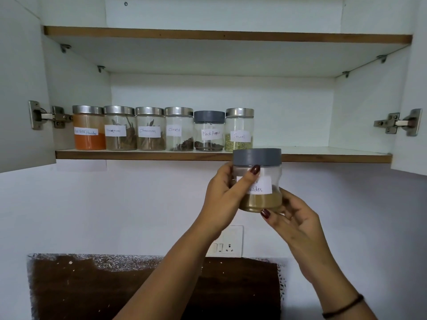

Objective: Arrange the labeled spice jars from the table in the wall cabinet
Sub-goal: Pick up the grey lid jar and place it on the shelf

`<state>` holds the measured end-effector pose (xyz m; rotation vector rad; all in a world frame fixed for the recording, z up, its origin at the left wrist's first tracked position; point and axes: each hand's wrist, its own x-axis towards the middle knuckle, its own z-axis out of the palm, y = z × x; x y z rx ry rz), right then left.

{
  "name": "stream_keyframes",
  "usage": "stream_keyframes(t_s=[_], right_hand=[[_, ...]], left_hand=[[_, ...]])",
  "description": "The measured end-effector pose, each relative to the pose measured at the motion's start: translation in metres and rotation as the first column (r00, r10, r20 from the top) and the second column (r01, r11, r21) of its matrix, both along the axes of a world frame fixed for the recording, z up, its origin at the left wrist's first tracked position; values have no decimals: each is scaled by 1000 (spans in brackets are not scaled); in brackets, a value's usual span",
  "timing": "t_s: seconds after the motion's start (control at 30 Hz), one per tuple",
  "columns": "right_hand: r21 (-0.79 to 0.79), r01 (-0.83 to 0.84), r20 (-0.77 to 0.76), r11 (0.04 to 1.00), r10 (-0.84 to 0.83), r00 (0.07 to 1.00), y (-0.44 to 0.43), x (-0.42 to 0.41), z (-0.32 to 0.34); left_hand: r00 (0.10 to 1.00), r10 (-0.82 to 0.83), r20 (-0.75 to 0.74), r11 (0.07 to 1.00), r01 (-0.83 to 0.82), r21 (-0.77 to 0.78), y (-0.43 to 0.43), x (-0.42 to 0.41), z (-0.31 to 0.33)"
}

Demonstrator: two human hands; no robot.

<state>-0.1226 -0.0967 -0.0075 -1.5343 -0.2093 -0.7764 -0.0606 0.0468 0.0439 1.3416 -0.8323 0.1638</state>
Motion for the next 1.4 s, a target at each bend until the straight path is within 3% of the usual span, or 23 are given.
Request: stream_keyframes(t_s=[0.27, 0.37, 0.47, 0.7, 1.03, 1.4], right_hand=[[-7, 23, 78, 1000, -23, 997, -16, 8, 29], [5, 45, 93, 999, -45, 995, -24, 12, 37], [38, 32, 102, 999, -36, 994, -33, 13, 43], [3, -41, 72, 999, 40, 997, -57, 26, 58], [-323, 59, 67, 945, -39, 997, -96, 49, 104], [-598, 180, 44, 781, -193, 980, -134, 82, 132]], left_hand=[[998, -19, 68, 1000, 18, 16, -17, 8, 29], [993, -32, 111, 995, 21, 101, -18, 15, 32], [983, 27, 182, 974, -67, 215, -17, 26, 28], [955, 144, 261, 968, -190, 163, -29, 33, 32], [916, 250, 314, 955, -286, 74, -63, 49, 56], [753, 371, 543, 810, -549, 208, -95, 80, 61]])
